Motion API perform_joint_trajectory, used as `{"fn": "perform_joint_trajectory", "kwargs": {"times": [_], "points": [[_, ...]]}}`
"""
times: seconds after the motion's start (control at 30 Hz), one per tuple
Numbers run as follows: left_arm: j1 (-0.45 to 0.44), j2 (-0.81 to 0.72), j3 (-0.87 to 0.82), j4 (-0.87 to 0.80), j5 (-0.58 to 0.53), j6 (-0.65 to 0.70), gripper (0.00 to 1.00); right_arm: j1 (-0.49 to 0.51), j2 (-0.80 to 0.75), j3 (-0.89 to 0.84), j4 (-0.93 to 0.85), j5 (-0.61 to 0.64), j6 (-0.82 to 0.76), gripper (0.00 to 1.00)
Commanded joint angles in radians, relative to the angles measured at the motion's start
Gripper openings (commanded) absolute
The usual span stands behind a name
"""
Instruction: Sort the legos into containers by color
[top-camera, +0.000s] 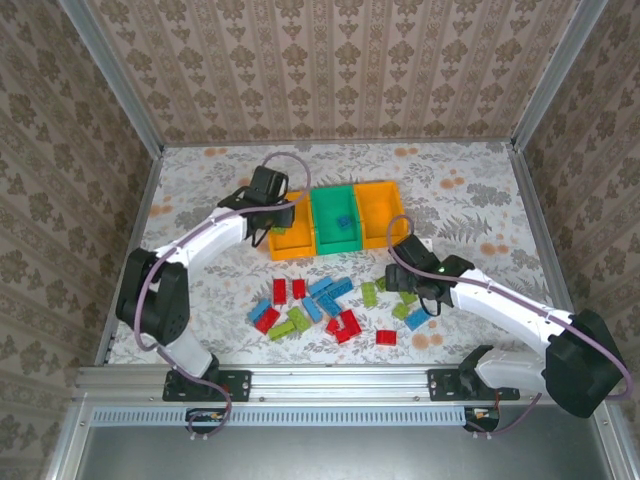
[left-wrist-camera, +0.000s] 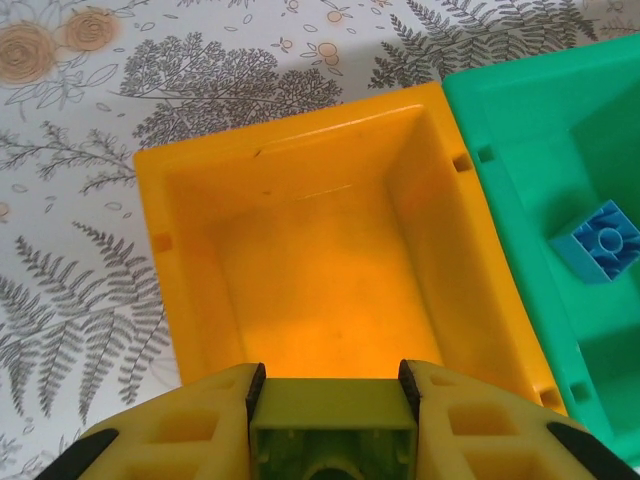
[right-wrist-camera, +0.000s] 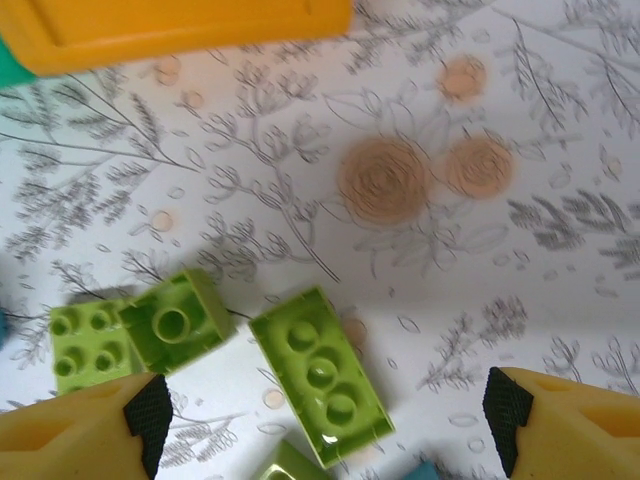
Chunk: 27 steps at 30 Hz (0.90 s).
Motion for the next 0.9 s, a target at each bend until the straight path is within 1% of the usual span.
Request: {"fn": "perform_joint_trajectory", "kwargs": {"times": [0.0,0.13,0.27,0.33,0.53,0.67,0.87], "points": [[0.0,0.049,0.085,-0.015,0.008,0.039,0.25,0.002,-0.023,-0.029,-0.141,0.0,0.134,0.85],[-0.001,0.098,0.116,-0.017,-0.007,0.031,0.28,0.001,-0.07,-0.087,-0.183,-0.053,0.238,0.84],[-0.008,0.096,0.092,0.023,-0.018,0.026,0.41,-0.001,-0.137,-0.127,-0.218,-0.082,0.315,0.84],[-0.016,0.091,0.077,0.04,-0.019,0.026,0.45,-0.005,-0.166,-0.142,-0.229,-0.086,0.348,0.83],[-0.067,0.053,0.033,0.083,-0.043,0.051,0.57,-0.028,-0.178,-0.181,-0.193,-0.127,0.401,0.82],[-0.089,0.028,0.011,0.089,-0.062,0.062,0.62,-0.043,-0.176,-0.209,-0.134,-0.16,0.433,0.82],[-0.106,-0.049,-0.069,0.13,-0.072,0.055,0.73,-0.055,-0.181,-0.232,-0.106,-0.18,0.459,0.76]]}}
